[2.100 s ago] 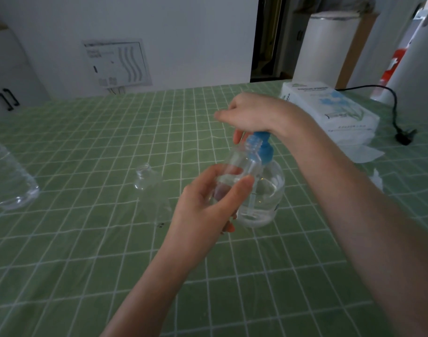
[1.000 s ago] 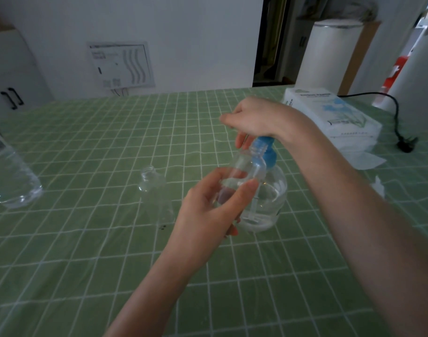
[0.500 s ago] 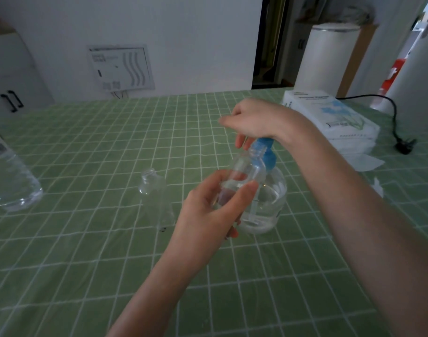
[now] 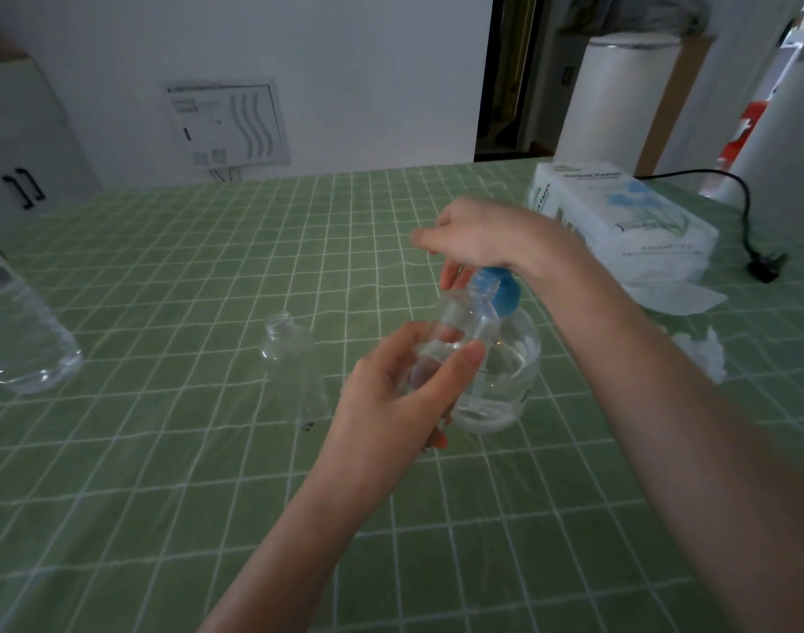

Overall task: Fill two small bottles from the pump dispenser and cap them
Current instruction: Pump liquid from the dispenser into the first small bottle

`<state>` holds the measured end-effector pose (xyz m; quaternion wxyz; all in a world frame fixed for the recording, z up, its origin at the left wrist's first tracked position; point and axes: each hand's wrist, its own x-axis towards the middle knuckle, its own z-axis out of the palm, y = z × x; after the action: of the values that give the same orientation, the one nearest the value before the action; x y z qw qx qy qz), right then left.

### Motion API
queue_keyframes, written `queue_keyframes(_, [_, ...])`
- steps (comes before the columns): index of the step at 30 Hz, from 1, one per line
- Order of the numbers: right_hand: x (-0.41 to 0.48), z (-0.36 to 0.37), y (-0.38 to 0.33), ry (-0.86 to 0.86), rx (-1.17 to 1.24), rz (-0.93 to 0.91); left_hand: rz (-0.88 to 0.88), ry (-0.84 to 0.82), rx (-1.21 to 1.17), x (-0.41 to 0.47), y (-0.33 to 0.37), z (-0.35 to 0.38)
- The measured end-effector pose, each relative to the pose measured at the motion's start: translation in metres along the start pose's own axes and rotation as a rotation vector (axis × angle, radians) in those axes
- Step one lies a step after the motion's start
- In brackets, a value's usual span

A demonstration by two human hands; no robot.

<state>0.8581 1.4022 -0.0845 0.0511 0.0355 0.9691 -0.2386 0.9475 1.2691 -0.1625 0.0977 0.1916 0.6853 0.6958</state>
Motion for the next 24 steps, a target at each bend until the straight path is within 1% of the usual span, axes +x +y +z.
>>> queue_keyframes(3, [0.0,-0.003,0.0,0.032,0.032,-0.025,0.009,-0.003,-0.001,0.001,0.001,0.001])
queue_keyframes(8, [0.0,-0.009,0.001,0.183,0.142,-0.106,0.039,0.003,0.004,0.003,0.005,0.001])
queue_keyframes(17, [-0.004,-0.019,0.002,0.111,0.116,-0.115,0.028,0.01,-0.005,0.003,0.005,0.001])
queue_keyframes(24, [-0.004,-0.012,0.001,0.065,0.1,-0.096,0.039,0.002,-0.005,0.003,0.004,0.0])
